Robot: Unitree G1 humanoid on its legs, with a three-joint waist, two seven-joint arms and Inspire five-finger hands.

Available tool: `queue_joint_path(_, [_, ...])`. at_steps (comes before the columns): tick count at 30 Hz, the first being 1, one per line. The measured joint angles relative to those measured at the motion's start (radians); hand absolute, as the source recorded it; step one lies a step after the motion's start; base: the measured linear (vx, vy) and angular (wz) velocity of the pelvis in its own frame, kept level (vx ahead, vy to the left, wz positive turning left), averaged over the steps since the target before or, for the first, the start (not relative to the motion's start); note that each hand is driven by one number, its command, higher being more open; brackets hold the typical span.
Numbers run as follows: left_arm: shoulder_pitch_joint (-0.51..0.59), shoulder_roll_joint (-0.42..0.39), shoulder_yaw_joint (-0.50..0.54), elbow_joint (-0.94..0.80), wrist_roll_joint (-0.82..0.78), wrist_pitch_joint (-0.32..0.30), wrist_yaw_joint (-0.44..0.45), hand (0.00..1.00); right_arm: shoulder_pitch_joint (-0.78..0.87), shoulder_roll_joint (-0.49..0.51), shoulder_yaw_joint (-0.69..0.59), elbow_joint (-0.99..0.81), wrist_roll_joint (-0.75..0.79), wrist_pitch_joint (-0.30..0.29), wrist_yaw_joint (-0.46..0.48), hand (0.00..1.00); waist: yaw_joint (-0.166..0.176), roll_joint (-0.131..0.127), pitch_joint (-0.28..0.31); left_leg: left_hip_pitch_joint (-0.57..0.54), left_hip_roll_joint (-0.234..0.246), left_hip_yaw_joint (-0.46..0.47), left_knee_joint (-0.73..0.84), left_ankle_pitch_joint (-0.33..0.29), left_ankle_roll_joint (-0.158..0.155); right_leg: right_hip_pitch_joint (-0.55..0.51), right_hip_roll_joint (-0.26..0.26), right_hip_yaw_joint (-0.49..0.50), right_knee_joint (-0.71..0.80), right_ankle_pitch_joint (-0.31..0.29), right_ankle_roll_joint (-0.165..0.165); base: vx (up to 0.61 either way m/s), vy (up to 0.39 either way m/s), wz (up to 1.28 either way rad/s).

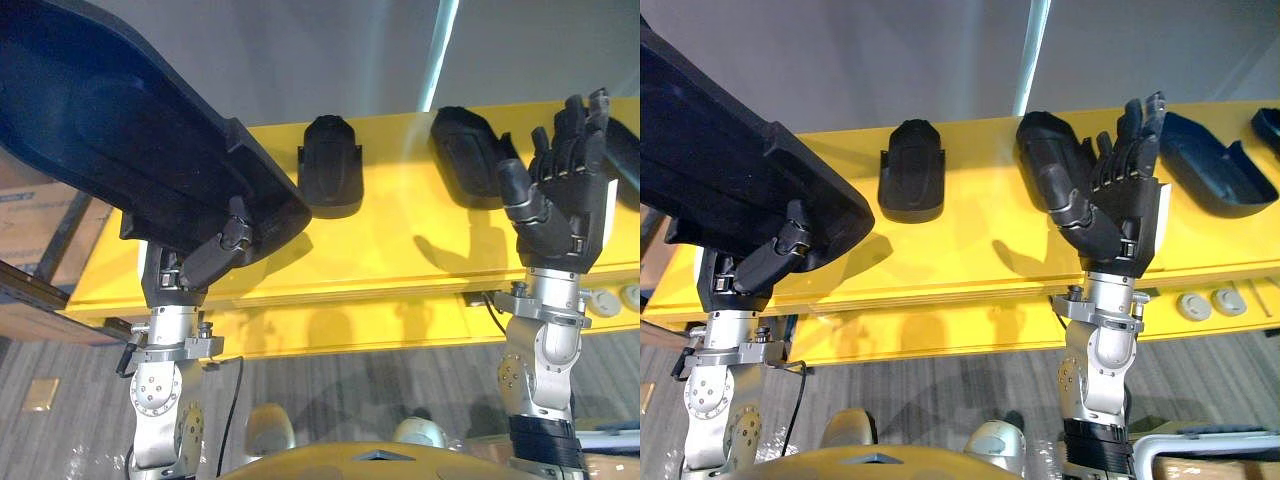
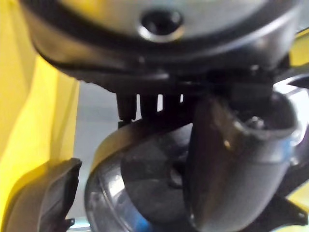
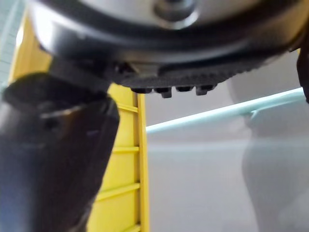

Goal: Walk over and take three plastic housings, then place them on the shelf

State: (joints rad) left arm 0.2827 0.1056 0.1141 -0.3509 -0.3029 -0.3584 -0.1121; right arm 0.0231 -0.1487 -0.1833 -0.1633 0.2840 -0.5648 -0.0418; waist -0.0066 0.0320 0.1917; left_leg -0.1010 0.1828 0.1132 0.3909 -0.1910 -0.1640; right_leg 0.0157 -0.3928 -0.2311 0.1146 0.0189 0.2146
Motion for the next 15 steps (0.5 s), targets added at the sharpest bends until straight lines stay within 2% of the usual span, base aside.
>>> queue_joint_path(1, [0.008,0.02,0.003,0.001,-0.002,0.0,0.003,0.0,0.018,0.031,0.007,0.0,-0.047,0.002,-0.056,1.0,-0.001,-0.03,-0.002,-0.014,-0.045,0.014,0.013,-0.014,0.028,0.004,-0.033,0.023,-0.032,0.011,-0.039,0.04,0.385,0.12])
queue_joint_path(2, [0.006,0.033,0.006,0.008,-0.004,0.008,0.0,0.0,0.04,0.045,0.017,0.0,-0.096,0.003,-0.098,1.0,0.0,-0.039,-0.001,-0.041,-0.064,0.009,0.047,-0.032,0.048,-0.002,-0.043,0.014,-0.028,0.086,-0.058,0.04,0.36,0.11])
queue_joint_path(3, [0.008,0.032,0.009,0.016,-0.005,0.01,-0.006,0.0,0.052,0.047,0.025,0.0,-0.115,0.009,-0.114,1.0,0.006,-0.039,0.001,-0.043,-0.066,0.012,0.055,-0.038,0.055,-0.009,-0.046,0.013,-0.026,0.135,-0.039,0.01,0.355,0.14])
queue_joint_path(4, [0.019,0.032,0.016,0.026,-0.011,0.012,-0.021,0.0,0.072,0.05,0.045,0.0,-0.125,0.012,-0.132,1.0,0.01,-0.035,0.002,-0.041,-0.072,0.015,0.053,-0.041,0.067,-0.021,-0.047,0.009,-0.012,0.207,-0.043,0.03,0.403,-0.06])
queue_joint_path(5, [0.036,0.033,0.026,0.026,-0.011,0.013,-0.04,0.0,0.083,0.062,0.054,0.0,-0.153,0.012,-0.144,1.0,0.02,-0.037,0.001,-0.022,-0.076,0.029,0.022,-0.031,0.087,-0.04,-0.045,-0.007,0.001,0.27,-0.08,0.04,0.358,-0.11])
queue_joint_path(6, [0.041,0.035,0.029,0.027,-0.011,0.013,-0.045,0.0,0.081,0.07,0.055,-0.001,-0.161,0.012,-0.145,1.0,0.025,-0.037,0.001,-0.009,-0.076,0.039,-0.001,-0.023,0.098,-0.052,-0.043,-0.02,0.014,0.272,-0.098,0.07,0.227,-0.15])
queue_joint_path(8, [0.037,0.05,0.031,0.027,-0.012,0.015,-0.053,0.0,0.081,0.072,0.057,-0.011,-0.174,0.012,-0.146,1.0,0.017,-0.035,0.001,0.011,-0.071,0.036,-0.058,0.007,0.118,-0.068,0.027,-0.009,0.113,0.128,-0.078,0.07,0.05,0.08])
queue_joint_path(9, [0.032,0.063,0.037,0.027,-0.02,0.015,-0.068,0.0,0.08,0.07,0.056,-0.021,-0.199,0.012,-0.152,1.0,0.009,-0.041,-0.007,0.014,-0.078,0.03,-0.091,0.026,0.12,-0.064,0.09,-0.018,0.124,0.028,-0.076,0.07,0.031,0.15])
queue_joint_path(10, [0.021,0.068,0.033,0.027,-0.044,0.017,-0.074,0.0,0.08,0.066,0.056,-0.048,-0.201,0.012,-0.15,1.0,0.007,-0.052,-0.014,0.015,-0.088,0.033,-0.117,0.042,0.12,-0.046,0.13,-0.031,0.079,-0.012,-0.087,0.07,0.025,0.06])
queue_joint_path(12, [-0.005,0.069,0.013,0.027,-0.04,0.027,-0.055,0.0,0.081,0.065,0.05,-0.076,-0.2,0.012,-0.152,1.0,0.003,-0.053,-0.014,0.015,-0.106,0.041,-0.133,0.052,0.117,-0.013,0.136,-0.039,0.001,-0.011,-0.089,0.02,0.014,-0.02])
queue_joint_path(15, [-0.05,0.069,-0.042,0.027,0.022,0.036,-0.004,0.0,0.079,0.062,0.034,-0.077,-0.199,0.014,-0.154,1.0,0.001,-0.045,-0.019,0.008,-0.096,0.038,-0.141,0.061,0.104,0.005,0.152,-0.04,-0.053,-0.008,-0.085,-0.02,-0.059,0.0])
